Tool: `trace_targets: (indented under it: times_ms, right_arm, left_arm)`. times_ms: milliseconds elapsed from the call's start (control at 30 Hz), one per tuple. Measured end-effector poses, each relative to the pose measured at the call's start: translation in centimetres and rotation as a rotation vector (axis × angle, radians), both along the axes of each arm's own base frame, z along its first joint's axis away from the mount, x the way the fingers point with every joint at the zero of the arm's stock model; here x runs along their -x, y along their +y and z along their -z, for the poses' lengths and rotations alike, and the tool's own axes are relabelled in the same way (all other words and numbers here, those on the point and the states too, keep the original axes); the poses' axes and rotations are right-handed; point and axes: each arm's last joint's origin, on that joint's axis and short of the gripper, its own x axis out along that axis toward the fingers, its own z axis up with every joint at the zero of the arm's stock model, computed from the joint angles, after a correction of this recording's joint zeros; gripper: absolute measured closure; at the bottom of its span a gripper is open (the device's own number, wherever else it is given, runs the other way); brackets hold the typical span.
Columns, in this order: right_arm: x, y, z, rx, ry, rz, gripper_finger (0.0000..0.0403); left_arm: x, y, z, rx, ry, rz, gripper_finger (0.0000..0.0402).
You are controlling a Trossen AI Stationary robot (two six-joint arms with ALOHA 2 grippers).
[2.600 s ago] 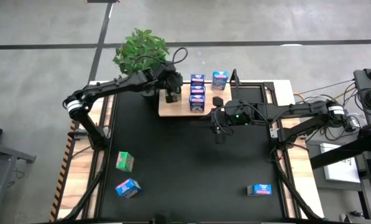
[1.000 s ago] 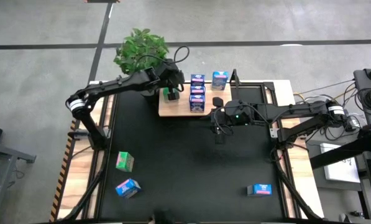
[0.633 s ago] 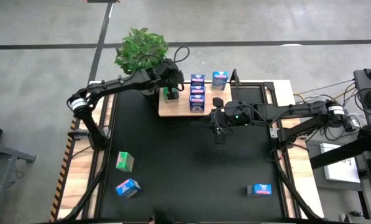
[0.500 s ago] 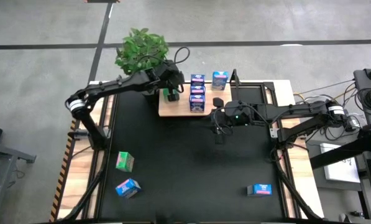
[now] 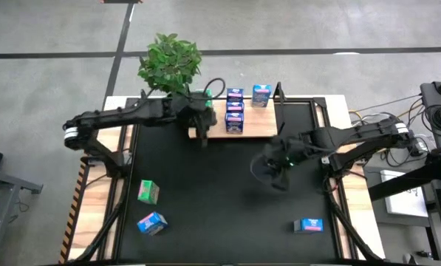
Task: Stack cereal on shelf
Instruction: Put the right light blue cereal box aligned with the light blue cereal box on the shelf
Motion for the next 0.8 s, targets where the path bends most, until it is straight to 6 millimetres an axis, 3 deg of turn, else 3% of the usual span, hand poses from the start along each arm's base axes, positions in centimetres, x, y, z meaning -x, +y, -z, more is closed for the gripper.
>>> trace_targets:
  times_ms: [167,433,667,800]
  right_arm:
    - [2.5,3.5,-0.1,-0.092,0.196,0.050,0.0264]
    - [6.8,10.7,1.8,-0.154,0.309,0.056,0.0264]
    - [10.1,15.0,2.6,-0.281,0.274,0.143,0.0268]
    - [10.9,16.5,3.6,-0.209,0.263,0.045,0.0284]
  left_arm:
    - [1.0,-3.9,-1.6,0.137,-0.089,0.188,0.0401]
    - [1.2,-8.3,-2.4,0.176,-0.168,0.308,0.0401]
    - [0.7,-9.6,-2.1,0.183,-0.233,0.346,0.0401]
    - [0.4,-9.6,-2.4,0.193,-0.287,0.340,0.0401]
